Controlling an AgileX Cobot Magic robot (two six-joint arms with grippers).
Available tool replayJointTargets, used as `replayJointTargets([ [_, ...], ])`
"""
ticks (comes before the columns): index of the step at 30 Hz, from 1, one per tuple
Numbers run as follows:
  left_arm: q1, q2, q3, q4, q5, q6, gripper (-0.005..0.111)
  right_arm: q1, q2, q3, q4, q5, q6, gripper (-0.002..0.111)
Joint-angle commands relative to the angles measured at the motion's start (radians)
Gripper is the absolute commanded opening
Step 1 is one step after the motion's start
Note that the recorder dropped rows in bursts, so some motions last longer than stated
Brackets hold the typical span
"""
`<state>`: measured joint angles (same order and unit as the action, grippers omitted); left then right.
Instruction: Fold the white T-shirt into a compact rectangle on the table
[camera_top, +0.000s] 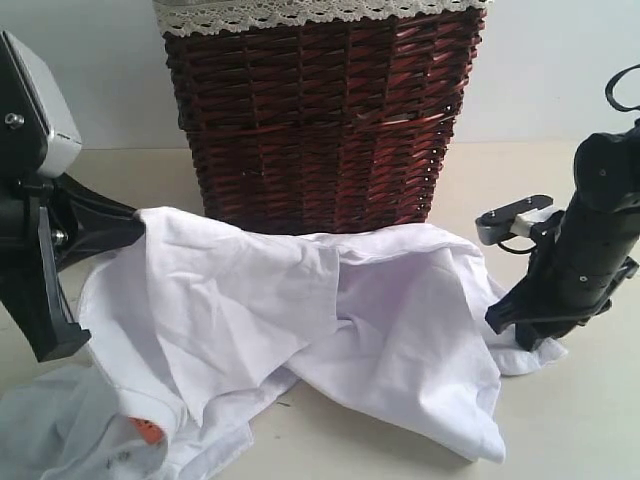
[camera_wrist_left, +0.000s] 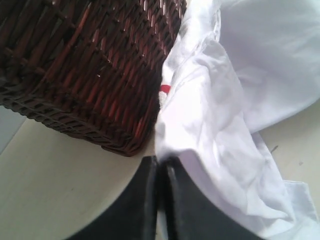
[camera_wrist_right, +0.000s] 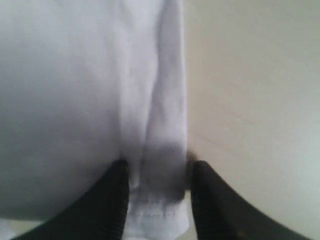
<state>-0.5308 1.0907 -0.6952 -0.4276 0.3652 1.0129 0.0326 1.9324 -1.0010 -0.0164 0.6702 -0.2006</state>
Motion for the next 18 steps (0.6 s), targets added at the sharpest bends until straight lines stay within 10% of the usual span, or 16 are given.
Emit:
replayJointTargets([
  [1, 0.002, -0.011, 0.004, 0.005, -0.004, -0.008, 0.0, 0.0, 0.058, 0.01, 0.039, 0.045, -0.047, 0.002],
  [9, 0.04, -0.091, -0.032, 0.166, -0.07, -0.029, 0.0, 0.002, -0.117, -0.034, 0.087, 0.056, -0.098, 0.0],
  [18, 0.29, -0.128, -0.178, 0.182, -0.076, -0.083, 0.0, 0.002, -0.427, -0.152, -0.157, 0.152, 0.048, 0.0],
])
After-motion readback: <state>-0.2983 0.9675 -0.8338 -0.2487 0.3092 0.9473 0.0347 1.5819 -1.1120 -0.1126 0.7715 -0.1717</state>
